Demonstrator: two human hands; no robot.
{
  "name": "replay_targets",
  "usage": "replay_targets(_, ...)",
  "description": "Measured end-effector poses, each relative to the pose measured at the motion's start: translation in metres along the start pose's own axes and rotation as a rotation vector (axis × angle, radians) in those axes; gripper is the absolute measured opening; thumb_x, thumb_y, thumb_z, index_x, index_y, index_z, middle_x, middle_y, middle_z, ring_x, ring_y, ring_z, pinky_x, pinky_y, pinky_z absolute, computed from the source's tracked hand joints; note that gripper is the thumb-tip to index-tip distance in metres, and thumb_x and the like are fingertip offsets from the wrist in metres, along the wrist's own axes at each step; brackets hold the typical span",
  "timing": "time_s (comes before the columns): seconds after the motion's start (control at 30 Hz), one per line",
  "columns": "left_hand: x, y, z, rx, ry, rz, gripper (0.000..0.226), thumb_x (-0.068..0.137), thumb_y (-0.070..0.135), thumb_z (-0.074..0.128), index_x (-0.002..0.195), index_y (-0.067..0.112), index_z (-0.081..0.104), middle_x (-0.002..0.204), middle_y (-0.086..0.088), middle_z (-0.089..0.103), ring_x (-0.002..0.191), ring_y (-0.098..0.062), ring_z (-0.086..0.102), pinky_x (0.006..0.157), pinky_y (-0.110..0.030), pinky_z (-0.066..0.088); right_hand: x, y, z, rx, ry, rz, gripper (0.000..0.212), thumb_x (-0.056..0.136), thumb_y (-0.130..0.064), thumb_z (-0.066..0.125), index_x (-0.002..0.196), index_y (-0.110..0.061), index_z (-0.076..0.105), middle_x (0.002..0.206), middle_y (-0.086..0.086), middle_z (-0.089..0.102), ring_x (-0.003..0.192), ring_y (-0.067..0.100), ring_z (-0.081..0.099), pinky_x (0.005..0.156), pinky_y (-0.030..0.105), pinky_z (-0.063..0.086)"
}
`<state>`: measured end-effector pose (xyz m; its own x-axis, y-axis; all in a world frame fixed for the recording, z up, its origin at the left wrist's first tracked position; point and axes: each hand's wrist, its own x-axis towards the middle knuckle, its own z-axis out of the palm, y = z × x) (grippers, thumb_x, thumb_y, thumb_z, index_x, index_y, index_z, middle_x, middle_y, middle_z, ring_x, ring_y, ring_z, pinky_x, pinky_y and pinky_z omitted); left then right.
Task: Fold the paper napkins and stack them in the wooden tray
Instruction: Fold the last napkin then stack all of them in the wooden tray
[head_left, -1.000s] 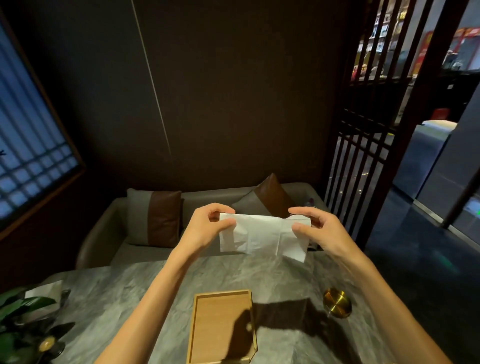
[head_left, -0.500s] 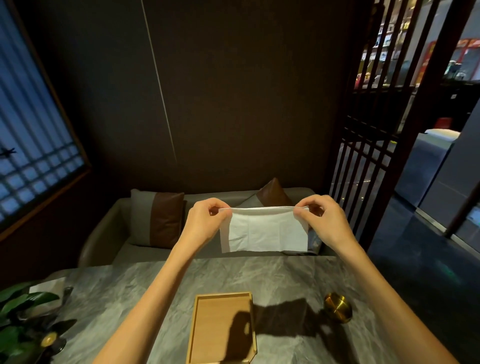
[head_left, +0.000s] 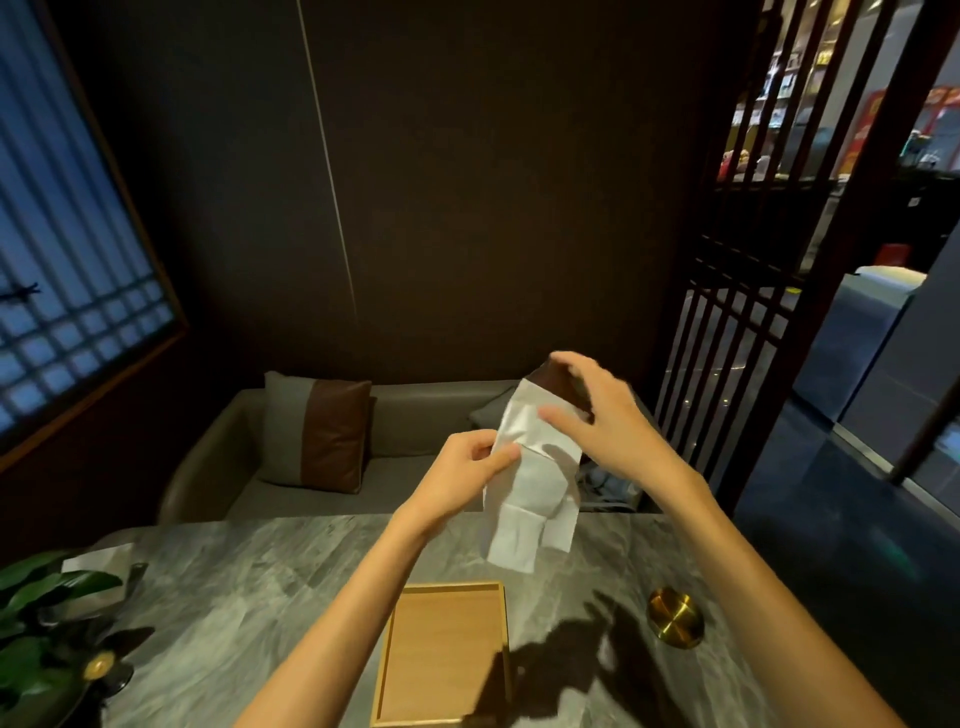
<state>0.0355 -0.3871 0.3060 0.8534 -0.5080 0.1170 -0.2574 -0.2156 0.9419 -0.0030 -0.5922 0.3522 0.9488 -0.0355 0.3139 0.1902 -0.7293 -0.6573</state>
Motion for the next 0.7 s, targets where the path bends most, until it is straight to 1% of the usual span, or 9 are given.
replay_targets(0.07,-0.001,-0.002,-0.005,-0.111,0.037,-0.052,0.021,0.1,0.031,0.06,0.106,0.018,0.075,0.102,0.0,0.078,0.095,-0.015,0.076,0.079,-0.028,0.061,-0.009,0.01,0.006,0.293,-0.052,0.207,0.09,0.081,-0.068,0.063,0.152,-0.046,0.012,0.151,0.001,0.044,0.139,0.024,0.041,0.105,0.042,0.042)
replay_targets(0.13,-0.001,-0.003,-0.009,-0.185,0.072,-0.081,0.018,0.1,0.03,0.06,0.104,0.022,0.075,0.101,0.006,0.079,0.094,-0.012,0.077,0.072,-0.022,0.061,-0.016,0.018,0.016,0.523,-0.111,0.348,0.107,0.067,-0.077,0.066,0.152,-0.05,0.006,0.136,-0.004,0.059,0.126,0.02,0.055,0.098,0.04,0.049)
replay_targets(0.2,-0.001,-0.002,-0.009,-0.213,0.104,-0.096,0.017,0.099,0.031,0.062,0.103,0.022,0.075,0.099,0.008,0.079,0.092,-0.012,0.077,0.068,-0.019,0.059,-0.021,0.023,0.027,0.546,-0.108,0.373,0.101,0.068,-0.073,0.07,0.15,-0.051,0.015,0.107,-0.028,0.065,0.104,0.002,0.063,0.092,0.032,0.052)
replay_targets(0.23,-0.002,-0.002,-0.008,-0.213,0.125,-0.096,0.017,0.098,0.032,0.063,0.104,0.021,0.075,0.099,0.008,0.079,0.092,-0.012,0.077,0.068,-0.019,0.059,-0.022,0.025,0.033,0.525,-0.075,0.346,0.095,0.073,-0.067,0.071,0.15,-0.048,0.019,0.092,-0.033,0.067,0.092,-0.006,0.066,0.085,0.02,0.054)
replay_targets(0.3,-0.003,-0.002,-0.005,-0.219,0.172,-0.094,0.017,0.097,0.033,0.064,0.102,0.021,0.075,0.097,0.008,0.079,0.09,-0.013,0.077,0.069,-0.021,0.06,-0.023,0.025,0.041,0.529,-0.013,0.287,0.08,0.084,-0.052,0.071,0.15,-0.041,0.027,0.085,-0.036,0.07,0.085,-0.018,0.064,0.063,0.0,0.048)
replay_targets(0.33,-0.003,-0.003,-0.004,-0.224,0.196,-0.091,0.016,0.097,0.033,0.065,0.1,0.023,0.076,0.096,0.007,0.079,0.09,-0.014,0.077,0.071,-0.025,0.062,-0.023,0.023,0.043,0.551,0.006,0.276,0.074,0.087,-0.046,0.071,0.149,-0.04,0.03,0.088,-0.035,0.07,0.086,-0.021,0.063,0.059,-0.001,0.046)
replay_targets(0.47,-0.005,-0.001,-0.002,-0.227,0.252,-0.09,0.014,0.094,0.035,0.068,0.099,0.024,0.074,0.097,0.005,0.079,0.092,-0.019,0.076,0.08,-0.038,0.062,-0.022,0.017,0.043,0.63,0.105,0.243,0.054,0.092,-0.029,0.069,0.14,-0.036,0.045,0.095,-0.007,0.076,0.09,0.005,0.071,0.067,0.014,0.054)
replay_targets(0.57,-0.008,0.002,-0.002,-0.305,0.17,-0.095,0.026,0.092,0.035,0.07,0.116,0.027,0.069,0.111,0.007,0.076,0.101,-0.016,0.074,0.081,-0.031,0.062,-0.022,0.013,0.042,0.642,0.152,0.207,0.043,0.095,-0.023,0.066,0.131,-0.04,0.049,0.097,-0.005,0.075,0.092,0.008,0.072,0.068,0.018,0.058)
replay_targets(0.7,-0.01,0.007,-0.002,-0.336,0.089,-0.093,0.037,0.09,0.034,0.072,0.126,0.025,0.064,0.119,0.006,0.074,0.107,-0.016,0.073,0.087,-0.033,0.061,-0.019,0.009,0.037,0.538,0.201,0.169,0.044,0.095,-0.022,0.065,0.13,-0.043,0.048,0.113,-0.003,0.07,0.102,0.011,0.069,0.08,0.023,0.061)
